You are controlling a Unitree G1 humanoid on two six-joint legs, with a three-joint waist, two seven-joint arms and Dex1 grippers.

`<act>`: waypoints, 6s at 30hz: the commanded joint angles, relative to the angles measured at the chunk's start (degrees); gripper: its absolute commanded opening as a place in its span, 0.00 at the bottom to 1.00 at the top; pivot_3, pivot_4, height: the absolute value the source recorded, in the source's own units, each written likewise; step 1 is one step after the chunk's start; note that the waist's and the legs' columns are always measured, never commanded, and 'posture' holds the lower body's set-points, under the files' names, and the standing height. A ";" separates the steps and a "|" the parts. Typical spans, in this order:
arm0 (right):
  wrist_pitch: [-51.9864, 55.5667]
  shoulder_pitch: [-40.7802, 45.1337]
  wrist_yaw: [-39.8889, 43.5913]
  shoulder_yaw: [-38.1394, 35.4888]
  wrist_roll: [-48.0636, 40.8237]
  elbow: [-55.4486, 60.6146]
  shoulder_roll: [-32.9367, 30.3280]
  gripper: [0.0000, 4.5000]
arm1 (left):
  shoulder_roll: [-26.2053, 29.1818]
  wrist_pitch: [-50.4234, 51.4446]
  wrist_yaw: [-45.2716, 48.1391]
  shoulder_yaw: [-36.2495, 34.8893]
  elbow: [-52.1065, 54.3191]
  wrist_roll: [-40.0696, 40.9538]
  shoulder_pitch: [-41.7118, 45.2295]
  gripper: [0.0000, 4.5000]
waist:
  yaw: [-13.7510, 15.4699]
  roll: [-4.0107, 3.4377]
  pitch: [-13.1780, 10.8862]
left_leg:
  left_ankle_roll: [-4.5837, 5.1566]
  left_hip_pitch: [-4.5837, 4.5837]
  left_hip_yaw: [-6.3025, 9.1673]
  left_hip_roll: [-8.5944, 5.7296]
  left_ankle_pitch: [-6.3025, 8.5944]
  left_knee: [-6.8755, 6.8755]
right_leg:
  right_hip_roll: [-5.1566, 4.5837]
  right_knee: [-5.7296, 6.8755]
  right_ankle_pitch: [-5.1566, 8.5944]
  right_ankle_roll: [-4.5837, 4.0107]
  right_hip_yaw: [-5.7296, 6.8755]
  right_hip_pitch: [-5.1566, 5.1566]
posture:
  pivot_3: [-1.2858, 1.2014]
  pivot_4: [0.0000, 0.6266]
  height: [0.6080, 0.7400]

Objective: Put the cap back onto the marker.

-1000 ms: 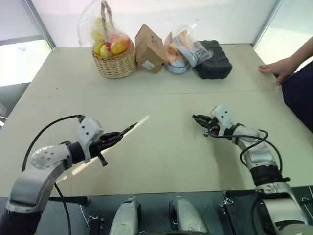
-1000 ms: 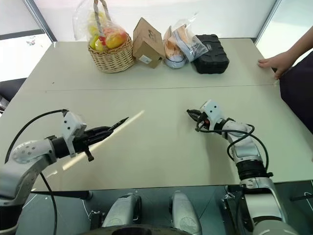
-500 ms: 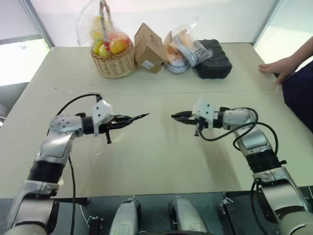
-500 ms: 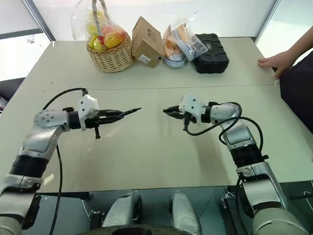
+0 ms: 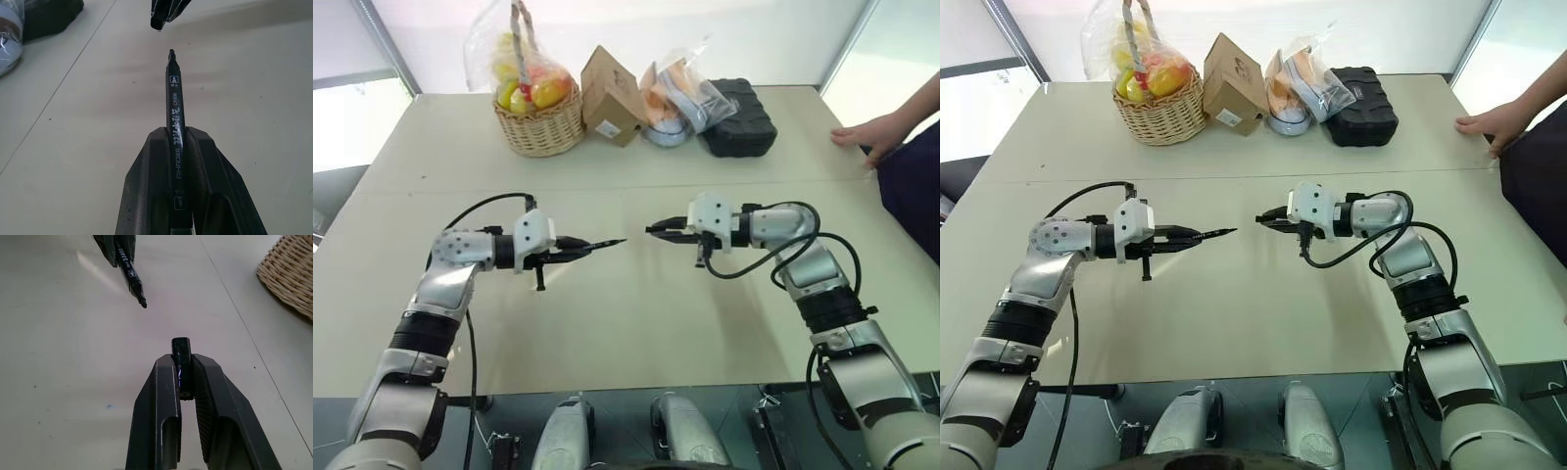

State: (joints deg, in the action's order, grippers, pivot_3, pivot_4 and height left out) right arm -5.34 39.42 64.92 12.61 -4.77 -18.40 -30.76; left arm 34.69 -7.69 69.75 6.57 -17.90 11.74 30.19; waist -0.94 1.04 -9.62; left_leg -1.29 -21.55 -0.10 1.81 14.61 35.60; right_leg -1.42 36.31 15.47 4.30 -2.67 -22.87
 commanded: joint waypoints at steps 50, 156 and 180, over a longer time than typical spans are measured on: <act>2.50 1.21 2.45 0.44 -1.32 5.56 1.36 0.02 | -0.73 1.08 -1.94 -0.59 5.66 -0.07 -0.98 0.00 | 0.02 0.00 0.00 | 0.00 0.02 0.04 0.00 0.00 0.06 | 0.00 0.11 0.00 0.01 0.03 0.00 | 0.52 0.24 1.00; 6.59 0.80 8.12 -1.21 -2.63 11.72 -2.37 0.95 | -2.58 7.62 -11.25 -4.90 23.01 1.70 -10.77 0.00 | -0.18 0.00 0.00 | 0.00 0.08 0.24 0.04 0.00 0.40 | 0.10 0.65 0.03 -0.03 0.01 -0.04 | 0.52 0.24 1.00; 20.86 -3.09 -3.77 -6.10 -11.35 24.99 -0.38 0.95 | -19.51 55.88 -61.18 -23.09 56.41 5.23 -37.69 0.00 | -0.06 0.05 0.00 | 0.00 0.15 0.41 0.02 0.00 0.37 | -0.05 0.61 0.14 -0.19 -0.05 0.05 | 0.52 0.24 1.00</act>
State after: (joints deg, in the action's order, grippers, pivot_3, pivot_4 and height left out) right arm 15.95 35.34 61.27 6.60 -14.92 4.54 -31.50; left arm 15.52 47.52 9.65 -15.51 35.99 16.82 -6.85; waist -1.00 1.08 -9.63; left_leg -1.29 -21.41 0.30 1.84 14.61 35.97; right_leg -1.49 36.92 15.61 4.11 -2.72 -22.82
